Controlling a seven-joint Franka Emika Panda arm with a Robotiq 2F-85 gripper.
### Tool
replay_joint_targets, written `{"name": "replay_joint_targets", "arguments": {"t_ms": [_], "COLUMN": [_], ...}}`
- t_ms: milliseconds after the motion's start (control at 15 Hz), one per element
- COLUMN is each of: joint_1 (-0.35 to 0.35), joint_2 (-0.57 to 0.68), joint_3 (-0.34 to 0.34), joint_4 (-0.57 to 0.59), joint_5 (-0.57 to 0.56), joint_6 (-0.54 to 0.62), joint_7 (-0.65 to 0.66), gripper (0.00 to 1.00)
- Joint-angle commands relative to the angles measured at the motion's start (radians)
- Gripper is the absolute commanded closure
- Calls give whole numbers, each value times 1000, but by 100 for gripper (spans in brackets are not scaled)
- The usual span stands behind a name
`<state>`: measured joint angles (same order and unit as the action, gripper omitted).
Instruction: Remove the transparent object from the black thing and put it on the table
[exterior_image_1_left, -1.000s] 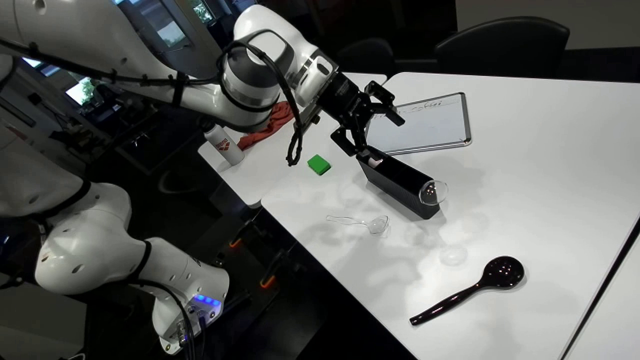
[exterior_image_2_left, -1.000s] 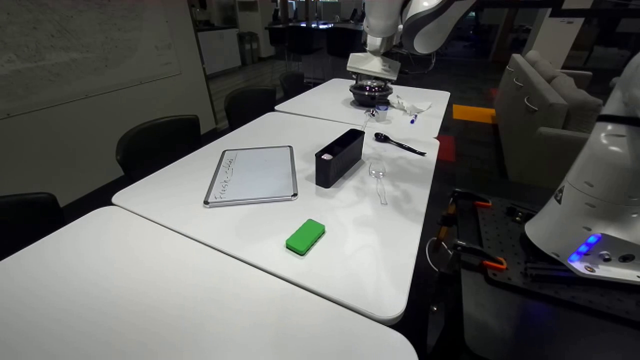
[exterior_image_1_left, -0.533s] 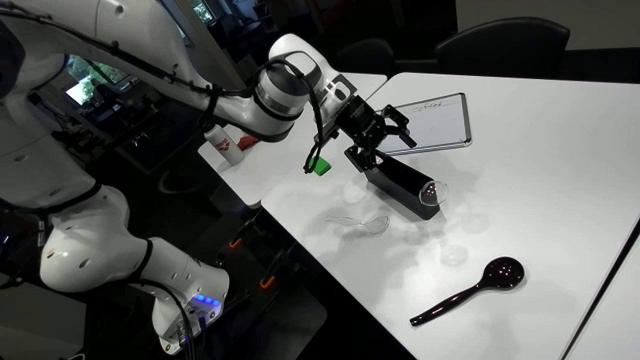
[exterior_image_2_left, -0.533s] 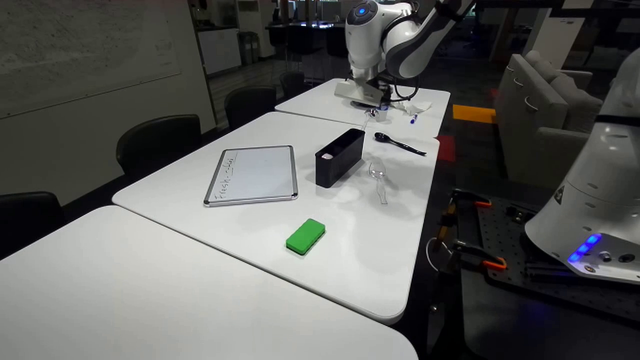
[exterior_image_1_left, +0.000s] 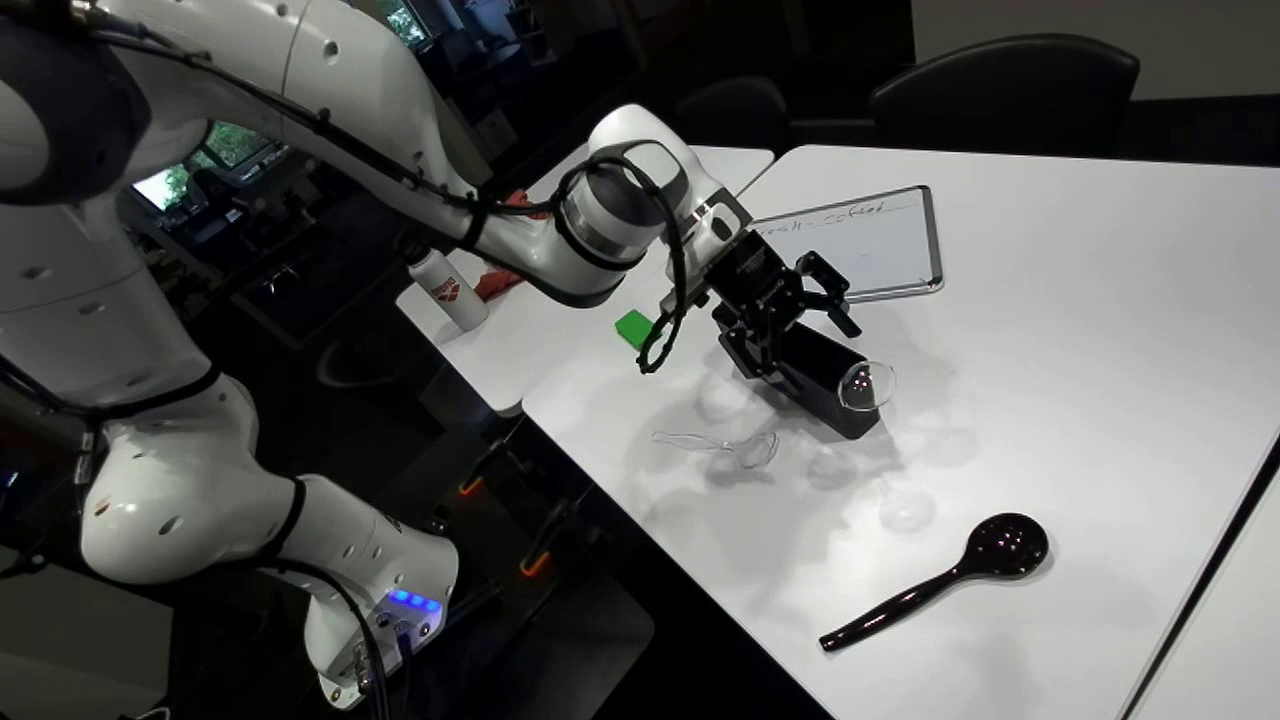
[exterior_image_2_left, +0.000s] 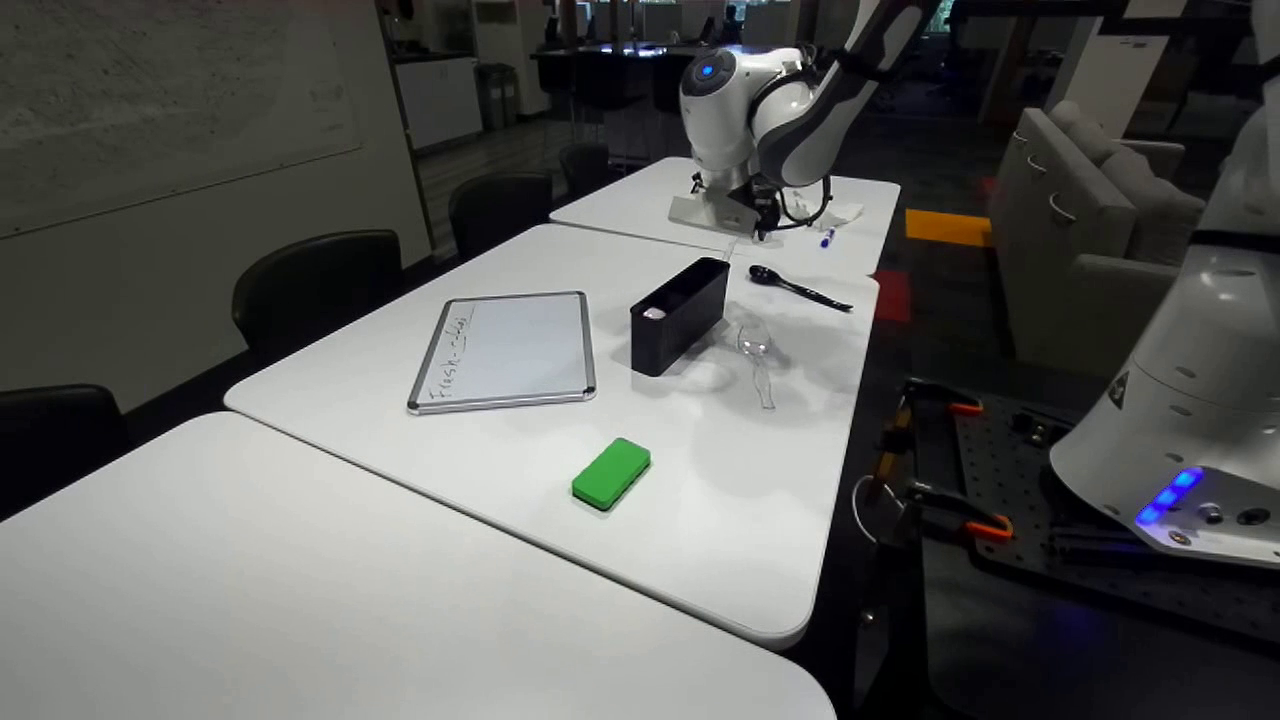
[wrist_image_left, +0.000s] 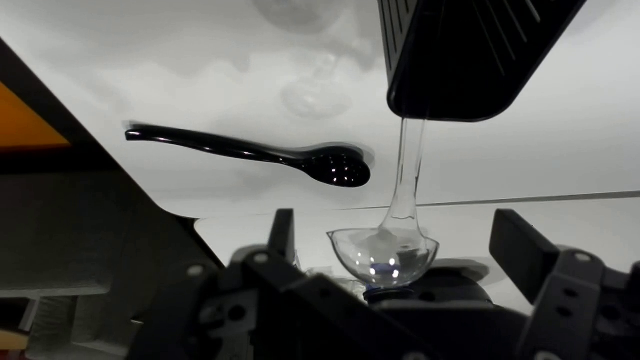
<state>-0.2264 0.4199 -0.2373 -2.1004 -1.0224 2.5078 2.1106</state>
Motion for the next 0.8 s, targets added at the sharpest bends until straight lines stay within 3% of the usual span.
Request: {"name": "replay_joint_targets", "arguments": {"t_ms": [0,67,200,733], "joint_1": [24,26,28,50], "joint_2": [57,71,91,127], "joint_3": [-24,-27,-30,-45], "joint_4": [56,65,83,116], "joint_5": [22,25,34,45], "joint_6": [-16,-17,-17,-16], "joint_7": [23,24,23,27], "gripper": [1,4,29,90]}}
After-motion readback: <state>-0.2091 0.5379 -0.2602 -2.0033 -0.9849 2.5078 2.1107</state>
